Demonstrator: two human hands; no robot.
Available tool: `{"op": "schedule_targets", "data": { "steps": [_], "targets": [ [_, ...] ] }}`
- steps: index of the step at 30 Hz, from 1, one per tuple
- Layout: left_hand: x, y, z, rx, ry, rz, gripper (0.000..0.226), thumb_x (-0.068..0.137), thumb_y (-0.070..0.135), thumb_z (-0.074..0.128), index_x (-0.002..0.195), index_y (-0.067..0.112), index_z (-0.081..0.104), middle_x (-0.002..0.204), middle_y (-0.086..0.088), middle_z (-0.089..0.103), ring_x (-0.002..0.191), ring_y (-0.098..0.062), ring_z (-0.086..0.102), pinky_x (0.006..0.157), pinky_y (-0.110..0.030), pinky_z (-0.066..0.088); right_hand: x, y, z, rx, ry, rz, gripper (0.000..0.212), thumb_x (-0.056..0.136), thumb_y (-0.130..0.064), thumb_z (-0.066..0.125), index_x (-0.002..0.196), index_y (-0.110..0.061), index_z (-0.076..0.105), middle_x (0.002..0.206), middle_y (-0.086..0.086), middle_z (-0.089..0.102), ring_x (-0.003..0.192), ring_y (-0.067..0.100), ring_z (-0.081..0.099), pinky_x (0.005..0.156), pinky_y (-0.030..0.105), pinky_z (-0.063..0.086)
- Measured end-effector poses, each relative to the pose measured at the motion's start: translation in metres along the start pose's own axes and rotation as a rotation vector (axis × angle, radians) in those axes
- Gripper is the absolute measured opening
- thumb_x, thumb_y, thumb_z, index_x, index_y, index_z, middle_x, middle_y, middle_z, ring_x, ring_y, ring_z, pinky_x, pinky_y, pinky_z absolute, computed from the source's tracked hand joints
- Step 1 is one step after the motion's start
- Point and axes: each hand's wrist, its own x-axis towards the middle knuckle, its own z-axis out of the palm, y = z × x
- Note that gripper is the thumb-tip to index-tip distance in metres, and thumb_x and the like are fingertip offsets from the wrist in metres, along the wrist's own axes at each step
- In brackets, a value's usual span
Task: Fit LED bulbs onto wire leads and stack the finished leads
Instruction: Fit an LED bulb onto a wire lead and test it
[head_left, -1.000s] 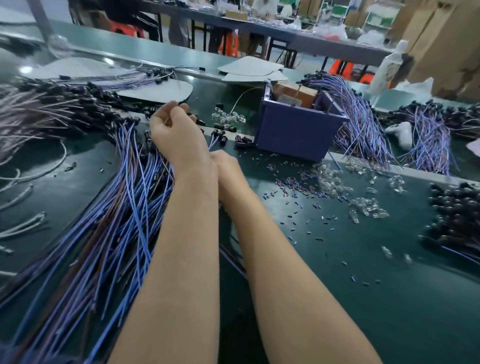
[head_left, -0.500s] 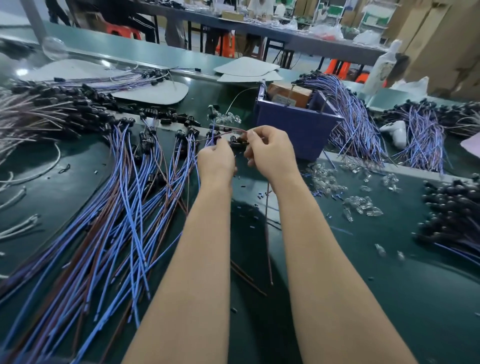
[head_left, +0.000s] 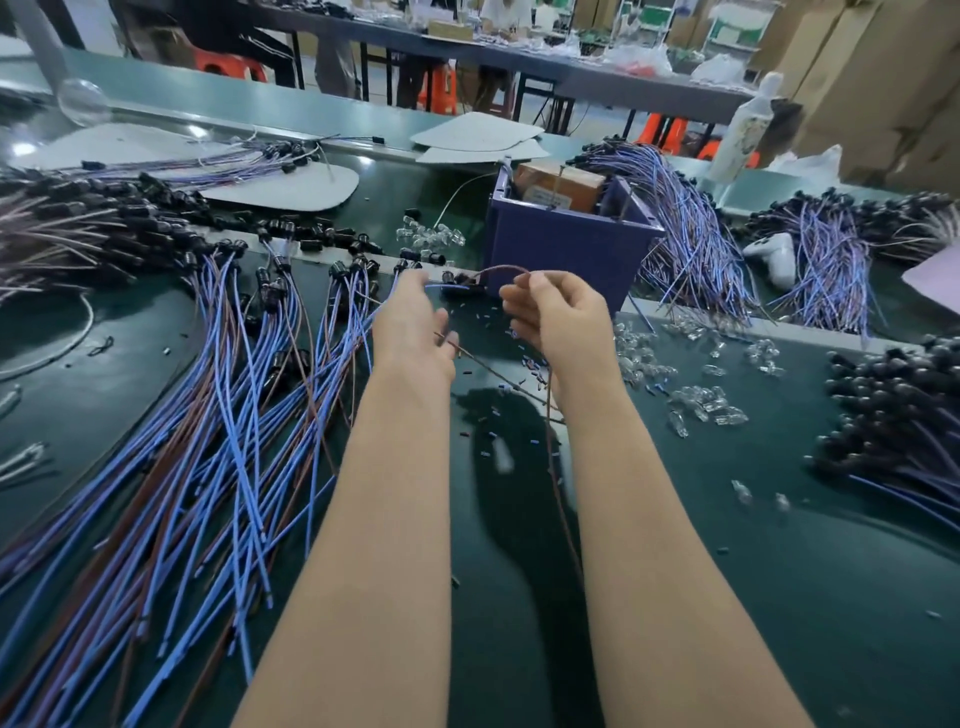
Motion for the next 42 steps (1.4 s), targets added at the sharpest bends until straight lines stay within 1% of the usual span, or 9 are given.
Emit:
{"op": "schedule_targets", "data": {
  "steps": [4, 7, 21, 24, 27, 30, 35, 38, 42],
  "targets": [
    [-0.013, -0.012, 0.011, 0.553, -0.117, 0.116, 0.023, 0.090, 0.027, 0.054, 0.107, 0.016, 0.063, 0.105, -0.006, 0.068, 0.103, -0.025, 0.058, 0.088, -0.034, 0.050, -0.002, -0.014, -0.007, 0.341, 0.016, 0.006, 0.023, 0.100, -0.012, 0.042, 0.083, -0.017, 0.058, 0.082, -0.002, 0.072, 0.086, 0.016, 0.068, 0.089, 0.036, 0.052],
    [-0.016, -0.016, 0.014, 1.030, 0.113, 0.457, 0.041, 0.092, 0.019, 0.044, 0.131, 0.027, 0.052, 0.153, -0.009, 0.025, 0.136, -0.032, 0.029, 0.112, -0.043, 0.028, -0.003, -0.026, -0.024, 0.485, 0.045, -0.050, 0.022, 0.100, -0.012, 0.041, 0.086, -0.016, 0.058, 0.081, -0.001, 0.073, 0.082, 0.017, 0.069, 0.083, 0.034, 0.054],
    [-0.020, -0.007, 0.016, 1.215, 0.505, 0.878, 0.036, 0.088, 0.033, 0.053, 0.122, 0.029, 0.060, 0.123, -0.013, 0.046, 0.116, -0.034, 0.040, 0.092, -0.039, 0.028, -0.014, -0.008, -0.130, 1.207, 0.065, -0.041, 0.037, 0.101, -0.023, 0.040, 0.076, -0.012, 0.066, 0.085, 0.009, 0.074, 0.079, 0.020, 0.072, 0.076, 0.033, 0.057],
    [-0.029, -0.009, 0.035, 0.976, 0.161, 1.185, 0.025, 0.094, 0.030, 0.049, 0.108, 0.018, 0.066, 0.103, -0.011, 0.061, 0.098, -0.028, 0.055, 0.085, -0.031, 0.039, -0.014, -0.004, -0.130, 1.211, 0.088, -0.001, 0.041, 0.101, -0.022, 0.036, 0.081, -0.007, 0.068, 0.086, 0.010, 0.073, 0.078, 0.020, 0.072, 0.073, 0.033, 0.058],
    [-0.051, -0.028, 0.058, 0.770, -0.581, 0.488, 0.042, 0.100, 0.043, 0.036, 0.093, 0.014, 0.065, 0.096, -0.010, 0.067, 0.086, -0.025, 0.064, 0.084, -0.036, 0.050, -0.012, -0.003, -0.126, 1.216, 0.138, 0.039, 0.020, 0.101, -0.021, 0.037, 0.111, -0.013, 0.053, 0.084, 0.011, 0.073, 0.074, 0.020, 0.072, 0.067, 0.031, 0.059],
    [-0.061, -0.054, 0.061, 0.865, -0.911, -0.095, 0.061, 0.093, 0.063, 0.024, 0.094, 0.019, 0.067, 0.102, -0.002, 0.068, 0.088, -0.016, 0.067, 0.080, -0.029, 0.051, -0.010, -0.001, -0.125, 1.084, 0.301, 0.032, 0.015, 0.102, -0.016, 0.036, 0.101, -0.012, 0.051, 0.069, 0.010, 0.071, 0.060, 0.016, 0.070, 0.057, 0.026, 0.058],
    [-0.051, -0.074, 0.054, 1.356, -0.948, 0.347, 0.052, 0.091, 0.058, 0.044, 0.121, 0.018, 0.058, 0.118, 0.005, 0.063, 0.103, -0.009, 0.059, 0.089, -0.022, 0.045, -0.005, 0.001, -0.124, 0.816, 0.506, 0.000, 0.024, 0.102, -0.013, 0.036, 0.082, -0.017, 0.047, 0.051, -0.002, 0.064, 0.041, 0.005, 0.056, 0.042, 0.015, 0.045],
    [-0.051, -0.079, 0.053, 1.140, -0.956, 0.170, 0.057, 0.095, 0.056, 0.035, 0.124, 0.013, 0.057, 0.124, -0.004, 0.062, 0.101, -0.015, 0.061, 0.093, -0.029, 0.046, -0.003, 0.004, -0.122, 0.753, 0.532, -0.002, 0.023, 0.102, -0.014, 0.037, 0.082, -0.019, 0.048, 0.050, -0.004, 0.062, 0.039, 0.004, 0.049, 0.042, 0.015, 0.040],
    [-0.055, -0.078, 0.053, 0.936, -0.894, -0.145, 0.056, 0.098, 0.054, 0.024, 0.109, 0.009, 0.055, 0.091, -0.010, 0.070, 0.059, -0.016, 0.062, 0.058, -0.023, 0.051, -0.004, 0.006, -0.124, 0.682, 0.573, 0.029, 0.024, 0.102, -0.015, 0.037, 0.081, -0.019, 0.049, 0.048, -0.007, 0.062, 0.042, 0.004, 0.054, 0.045, 0.016, 0.043]
  ]
}}
